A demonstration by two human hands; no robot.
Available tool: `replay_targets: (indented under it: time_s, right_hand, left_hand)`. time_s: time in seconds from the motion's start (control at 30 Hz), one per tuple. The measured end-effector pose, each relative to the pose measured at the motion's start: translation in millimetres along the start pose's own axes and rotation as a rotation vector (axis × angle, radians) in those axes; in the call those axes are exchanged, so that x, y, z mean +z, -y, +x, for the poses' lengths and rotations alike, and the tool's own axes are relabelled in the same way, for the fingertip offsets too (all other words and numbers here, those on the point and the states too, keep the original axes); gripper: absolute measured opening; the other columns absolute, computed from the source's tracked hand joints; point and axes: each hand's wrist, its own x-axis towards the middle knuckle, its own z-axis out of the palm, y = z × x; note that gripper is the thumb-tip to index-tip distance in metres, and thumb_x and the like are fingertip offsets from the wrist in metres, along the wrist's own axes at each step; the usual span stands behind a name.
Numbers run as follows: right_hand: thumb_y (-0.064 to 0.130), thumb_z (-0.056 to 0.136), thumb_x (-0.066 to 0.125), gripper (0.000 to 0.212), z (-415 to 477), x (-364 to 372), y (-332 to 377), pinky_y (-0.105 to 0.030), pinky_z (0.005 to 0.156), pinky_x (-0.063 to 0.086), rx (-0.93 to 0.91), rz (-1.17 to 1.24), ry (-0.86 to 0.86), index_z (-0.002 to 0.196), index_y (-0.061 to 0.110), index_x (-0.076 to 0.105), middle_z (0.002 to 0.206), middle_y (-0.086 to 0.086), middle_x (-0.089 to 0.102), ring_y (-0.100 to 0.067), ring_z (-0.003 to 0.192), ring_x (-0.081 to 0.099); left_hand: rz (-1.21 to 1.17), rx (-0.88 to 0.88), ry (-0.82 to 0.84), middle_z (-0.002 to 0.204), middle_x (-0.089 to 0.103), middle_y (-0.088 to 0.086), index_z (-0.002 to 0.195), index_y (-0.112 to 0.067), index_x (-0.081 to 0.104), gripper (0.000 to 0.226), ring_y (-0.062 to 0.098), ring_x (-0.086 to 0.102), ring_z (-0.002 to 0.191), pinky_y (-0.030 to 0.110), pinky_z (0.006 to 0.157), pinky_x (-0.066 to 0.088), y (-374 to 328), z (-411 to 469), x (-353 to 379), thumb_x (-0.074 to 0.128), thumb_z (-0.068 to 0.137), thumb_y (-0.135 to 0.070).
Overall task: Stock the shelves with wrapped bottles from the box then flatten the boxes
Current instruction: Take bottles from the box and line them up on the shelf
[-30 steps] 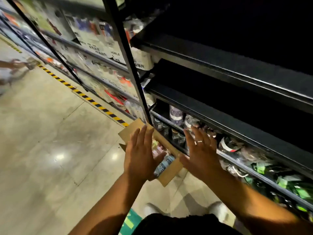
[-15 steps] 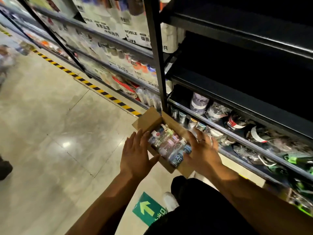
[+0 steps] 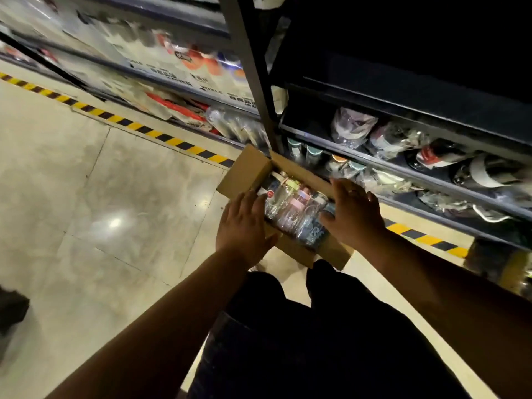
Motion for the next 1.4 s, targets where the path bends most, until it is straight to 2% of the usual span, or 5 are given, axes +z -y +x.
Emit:
replay_targets:
  time_s: [0.5,0.63,0.87,1.03,1.4]
  right_hand:
    - [0.033,0.084,0.071,0.090,122,273,-8,-0.047,0.107,0.041,0.659,0.548,0.056,0.156,0.023,0.018,0.149,-0.014,0.040,-0.040,0.130,0.042]
    - [0.042,0.076,0.074,0.091,167,353,-31,-0.049,0.104,0.046,0.791,0.716,0.057,0.151,0.020,0.029,0.144,-0.013,0.046,-0.036,0.128,0.048]
    - [0.056,0.076,0.075,0.113,235,470,-58,-0.050,0.115,0.033,1.114,0.906,0.067,0.157,0.018,0.007,0.160,-0.014,0.019,-0.037,0.143,0.029]
    - [0.057,0.080,0.072,0.115,262,508,-54,-0.049,0.115,0.025,1.225,0.839,-0.078,0.156,0.015,-0.003,0.161,-0.011,0.010,-0.033,0.146,0.015]
    - [0.048,0.085,0.071,0.103,264,522,-51,-0.040,0.110,0.033,1.165,0.835,-0.252,0.154,0.009,0.006,0.157,-0.018,0.014,-0.037,0.138,0.033]
  left_hand:
    - [0.084,0.365,0.122,0.152,0.042,0.009,0.152,-0.017,0.029,0.093,0.030,0.040,0.139,0.044,0.116,0.035,108,215,176,0.060,0.081,-0.069]
    - [0.065,0.345,0.230,0.156,0.035,0.010,0.153,-0.017,0.024,0.091,0.031,0.032,0.143,0.045,0.119,0.029,119,250,242,0.062,0.085,-0.064]
    - [0.041,0.290,0.359,0.164,0.018,0.010,0.157,-0.019,0.016,0.096,0.033,0.014,0.150,0.045,0.121,0.015,115,298,342,0.072,0.085,-0.047]
    - [-0.032,0.314,0.327,0.160,0.027,0.011,0.156,-0.020,0.022,0.097,0.035,0.024,0.147,0.046,0.117,0.024,111,321,375,0.070,0.081,-0.057]
    - [-0.104,0.289,0.328,0.158,0.030,0.012,0.155,-0.019,0.024,0.097,0.034,0.028,0.145,0.045,0.116,0.027,110,335,389,0.076,0.079,-0.049]
